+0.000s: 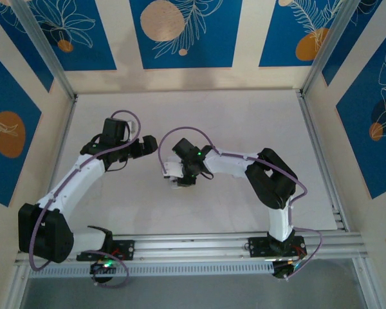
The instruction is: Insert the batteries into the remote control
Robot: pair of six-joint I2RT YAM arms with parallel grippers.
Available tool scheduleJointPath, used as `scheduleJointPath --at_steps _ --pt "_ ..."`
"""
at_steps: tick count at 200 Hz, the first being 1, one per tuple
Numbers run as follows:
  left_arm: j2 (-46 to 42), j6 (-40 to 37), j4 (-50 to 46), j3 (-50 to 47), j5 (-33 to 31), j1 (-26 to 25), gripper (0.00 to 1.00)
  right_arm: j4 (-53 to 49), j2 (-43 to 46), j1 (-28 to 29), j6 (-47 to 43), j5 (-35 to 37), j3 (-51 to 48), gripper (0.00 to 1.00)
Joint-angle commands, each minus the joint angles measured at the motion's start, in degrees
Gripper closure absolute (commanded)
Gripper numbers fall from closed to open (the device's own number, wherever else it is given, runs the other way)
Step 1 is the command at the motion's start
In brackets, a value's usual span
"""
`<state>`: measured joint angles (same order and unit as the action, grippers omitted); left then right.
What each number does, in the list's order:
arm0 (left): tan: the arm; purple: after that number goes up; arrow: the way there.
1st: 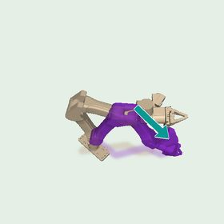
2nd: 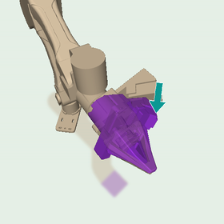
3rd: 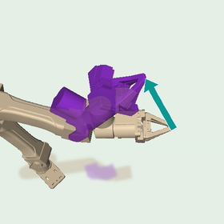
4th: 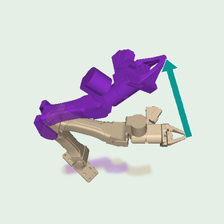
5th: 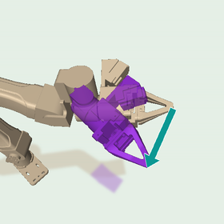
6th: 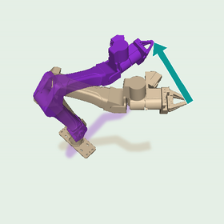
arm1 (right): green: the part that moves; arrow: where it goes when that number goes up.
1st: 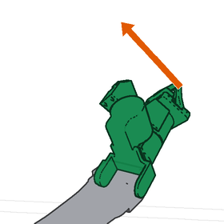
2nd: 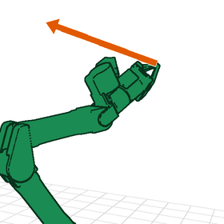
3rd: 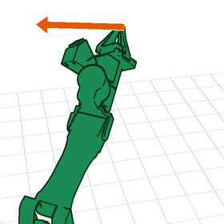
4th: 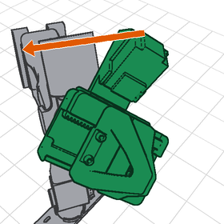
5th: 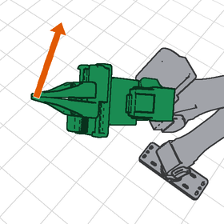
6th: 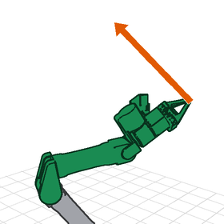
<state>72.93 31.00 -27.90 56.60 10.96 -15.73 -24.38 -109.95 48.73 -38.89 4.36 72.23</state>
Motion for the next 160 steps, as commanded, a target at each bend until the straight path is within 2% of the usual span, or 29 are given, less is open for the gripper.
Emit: scheduleJointPath --at_steps 1,72,90,110,119,137,148,160 --pt "-1.1 -0.31 0.56 -0.35 0.73 0.69 0.0 1.18 2.15 -0.27 -0.13 -0.24 -0.42 0.7" --pt "1.14 0.75 0.39 0.33 0.13 0.53 0.0 3.92 8.34 -1.77 2.39 -4.41 -2.5 0.7" --pt "3.57 1.12 -1.37 2.41 -2.07 -1.16 0.01 6.06 11.16 -2.76 6.11 -6.14 -4.0 0.7" --pt "8.74 1.44 -4.48 7.42 -5.81 -5.01 0.02 15.4 18.22 -5.41 20.14 -9.3 -9.32 0.71" --pt "11.46 2.16 -5.03 9.45 -6.97 -6.51 0.04 20.59 21.69 -6.45 30.11 -8.42 -12.68 0.71" --pt "17.64 3.8 -5.32 13.64 -7.7 -8.92 0.08 24.78 27.2 -7.08 50.36 0.74 -17.75 0.68" --pt "21.68 4.59 -5.98 16.86 -7.97 -10.23 0.09 23.39 29.6 -7.03 60.93 5.62 -20.11 0.68" --pt "26.12 5.54 -7.6 20.32 -8.01 -11.54 0.11 19.82 31.77 -6.69 68.52 8.86 -21.35 0.68"
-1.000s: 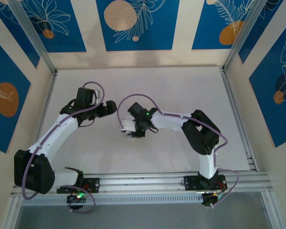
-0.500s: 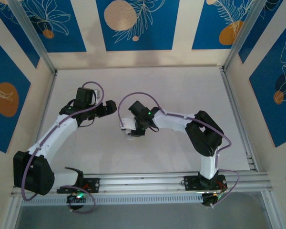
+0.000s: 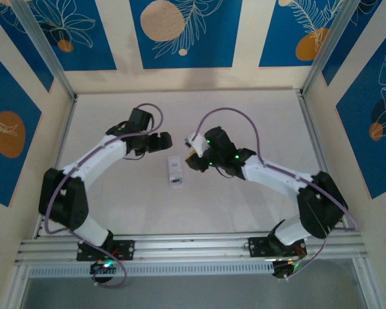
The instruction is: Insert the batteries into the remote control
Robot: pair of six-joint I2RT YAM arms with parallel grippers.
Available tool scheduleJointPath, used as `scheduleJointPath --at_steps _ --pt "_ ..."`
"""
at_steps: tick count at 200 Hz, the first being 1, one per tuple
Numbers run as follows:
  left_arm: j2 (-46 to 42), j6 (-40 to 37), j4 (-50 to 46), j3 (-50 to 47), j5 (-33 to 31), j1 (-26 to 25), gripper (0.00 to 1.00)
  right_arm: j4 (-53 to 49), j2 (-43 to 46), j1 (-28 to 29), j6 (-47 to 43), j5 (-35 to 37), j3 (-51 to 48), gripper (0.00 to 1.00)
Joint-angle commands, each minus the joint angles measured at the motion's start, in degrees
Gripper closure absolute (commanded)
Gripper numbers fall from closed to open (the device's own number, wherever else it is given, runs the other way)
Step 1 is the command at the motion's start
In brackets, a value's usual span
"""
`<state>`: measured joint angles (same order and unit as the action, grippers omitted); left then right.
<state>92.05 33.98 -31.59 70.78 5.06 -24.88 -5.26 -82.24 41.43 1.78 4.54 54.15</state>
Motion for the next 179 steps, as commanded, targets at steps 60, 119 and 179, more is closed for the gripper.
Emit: scheduleJointPath --at_steps 60,119,179 --pt "19.51 6.4 -9.63 14.0 -6.36 -6.95 0.2 -12.04 14.0 1.33 40.52 17.69 -5.64 0.63" --pt "25.17 5.2 -10.44 16.02 -9.65 -9.0 0.2 -15.78 12.9 0.43 40.33 15.29 -4.74 0.6" --pt "27.05 5.03 -10.38 16.58 -10.86 -9.04 0.25 -16.43 12.83 1.06 41.76 15.41 -4.53 0.61"
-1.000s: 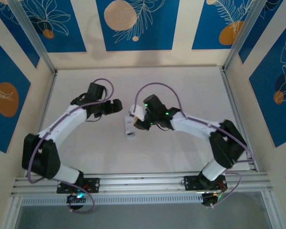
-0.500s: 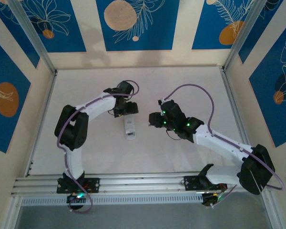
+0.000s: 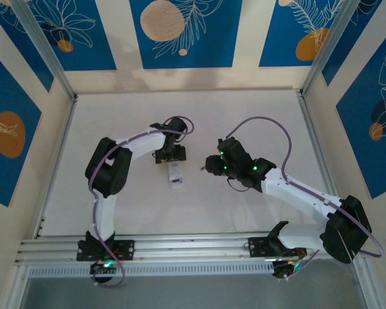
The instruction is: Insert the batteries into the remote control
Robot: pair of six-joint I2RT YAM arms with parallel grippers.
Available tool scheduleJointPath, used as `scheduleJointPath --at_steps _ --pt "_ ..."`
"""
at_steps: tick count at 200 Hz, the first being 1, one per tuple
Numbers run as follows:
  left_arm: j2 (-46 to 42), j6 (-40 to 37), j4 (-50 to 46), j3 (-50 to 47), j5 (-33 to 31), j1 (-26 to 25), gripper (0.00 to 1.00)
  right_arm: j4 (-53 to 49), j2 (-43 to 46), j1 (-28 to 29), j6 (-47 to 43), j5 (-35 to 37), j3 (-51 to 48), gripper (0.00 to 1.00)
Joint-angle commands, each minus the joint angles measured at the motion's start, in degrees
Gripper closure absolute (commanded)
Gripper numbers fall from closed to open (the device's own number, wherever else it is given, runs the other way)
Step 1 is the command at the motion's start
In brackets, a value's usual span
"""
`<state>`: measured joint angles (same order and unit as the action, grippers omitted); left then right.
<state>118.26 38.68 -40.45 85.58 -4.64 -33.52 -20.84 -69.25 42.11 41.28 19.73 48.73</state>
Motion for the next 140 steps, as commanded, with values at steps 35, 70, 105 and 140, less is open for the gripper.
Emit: scheduleJointPath --at_steps 35,70,105,140 --pt "1.31 0.86 -1.13 1.52 -0.11 -0.41 0.3 -1.92 -2.55 3.04 8.5 0.32 2.76 0.71" --pt "1.45 1.49 -0.7 1.08 0.94 -0.37 0.36 -1.06 -7.98 6.71 16.49 -1.26 5.18 0.72" --pt "1.38 2.36 0.44 0.2 2.0 -0.37 0.4 3.6 -15.35 8.87 17.91 -4.79 7.01 0.74" --pt "1.3 2.39 1.16 -0.15 2.36 -0.34 0.41 6.66 -21.68 8.96 16.44 -6.51 9.01 0.76"
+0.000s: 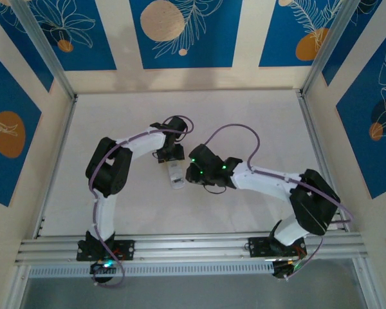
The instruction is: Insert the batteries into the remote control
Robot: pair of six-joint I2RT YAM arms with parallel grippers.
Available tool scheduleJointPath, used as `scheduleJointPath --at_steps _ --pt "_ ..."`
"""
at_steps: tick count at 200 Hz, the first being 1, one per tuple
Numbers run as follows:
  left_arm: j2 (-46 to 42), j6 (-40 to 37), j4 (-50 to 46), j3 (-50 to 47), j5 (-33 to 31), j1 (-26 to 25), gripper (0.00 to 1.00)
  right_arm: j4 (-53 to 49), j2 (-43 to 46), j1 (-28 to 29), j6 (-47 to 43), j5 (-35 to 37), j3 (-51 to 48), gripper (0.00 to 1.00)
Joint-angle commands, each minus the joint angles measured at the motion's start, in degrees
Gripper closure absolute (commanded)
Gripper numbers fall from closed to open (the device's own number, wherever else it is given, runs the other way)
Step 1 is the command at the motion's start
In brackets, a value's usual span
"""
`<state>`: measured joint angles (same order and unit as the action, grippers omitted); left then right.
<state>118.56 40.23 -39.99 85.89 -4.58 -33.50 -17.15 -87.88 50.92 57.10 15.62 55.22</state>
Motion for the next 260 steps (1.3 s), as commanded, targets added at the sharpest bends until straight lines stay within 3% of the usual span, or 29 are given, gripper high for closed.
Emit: scheduleJointPath --at_steps 1,72,225,260 --pt "1.02 0.87 0.7 -0.46 2.29 -0.35 0.41 2.98 -3.25 0.15 0.54 -2.51 2.61 0.76" --pt "0.62 0.78 0.45 -0.37 1.86 -0.42 0.42 4.27 -12.24 0.07 -0.09 -3.05 7.12 0.82" --pt "0.27 0.99 0.61 -0.29 2.15 -0.35 0.43 4.28 -15.31 0.77 -0.05 -2.52 7.64 0.82" --pt "0.4 0.99 0.7 -0.28 2.21 -0.4 0.43 4.38 -15.7 0.91 -0.14 -2.5 7.83 0.87"
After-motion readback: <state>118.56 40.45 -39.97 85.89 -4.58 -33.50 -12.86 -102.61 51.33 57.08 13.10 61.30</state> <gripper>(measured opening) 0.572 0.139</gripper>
